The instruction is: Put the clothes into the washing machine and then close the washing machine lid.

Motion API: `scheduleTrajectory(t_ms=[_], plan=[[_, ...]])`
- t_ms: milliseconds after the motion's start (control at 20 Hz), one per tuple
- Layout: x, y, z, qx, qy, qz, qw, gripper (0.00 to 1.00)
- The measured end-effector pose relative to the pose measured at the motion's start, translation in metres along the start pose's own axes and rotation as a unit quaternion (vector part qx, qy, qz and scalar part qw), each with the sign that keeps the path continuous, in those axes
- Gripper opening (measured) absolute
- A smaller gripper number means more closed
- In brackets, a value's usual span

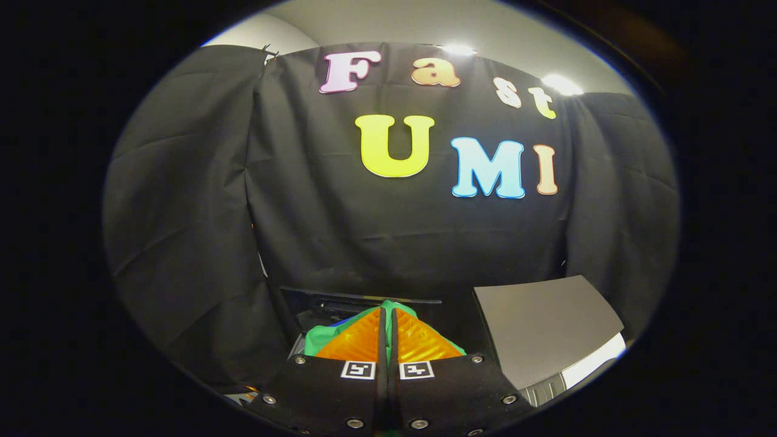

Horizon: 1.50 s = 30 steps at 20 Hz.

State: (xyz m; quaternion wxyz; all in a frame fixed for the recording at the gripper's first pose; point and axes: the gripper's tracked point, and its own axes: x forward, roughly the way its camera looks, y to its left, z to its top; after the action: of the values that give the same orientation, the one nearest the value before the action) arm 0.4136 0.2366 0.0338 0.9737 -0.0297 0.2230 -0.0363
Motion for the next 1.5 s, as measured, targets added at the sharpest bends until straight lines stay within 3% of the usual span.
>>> scheduleTrajectory(t_ms=[650, 1500], plan=[[0.094, 0.061, -0.12, 0.028, 0.093, -0.017, 0.995, 0.0], [0.158, 0.073, -0.262, 0.042, 0.214, -0.019, 0.976, 0.0]])
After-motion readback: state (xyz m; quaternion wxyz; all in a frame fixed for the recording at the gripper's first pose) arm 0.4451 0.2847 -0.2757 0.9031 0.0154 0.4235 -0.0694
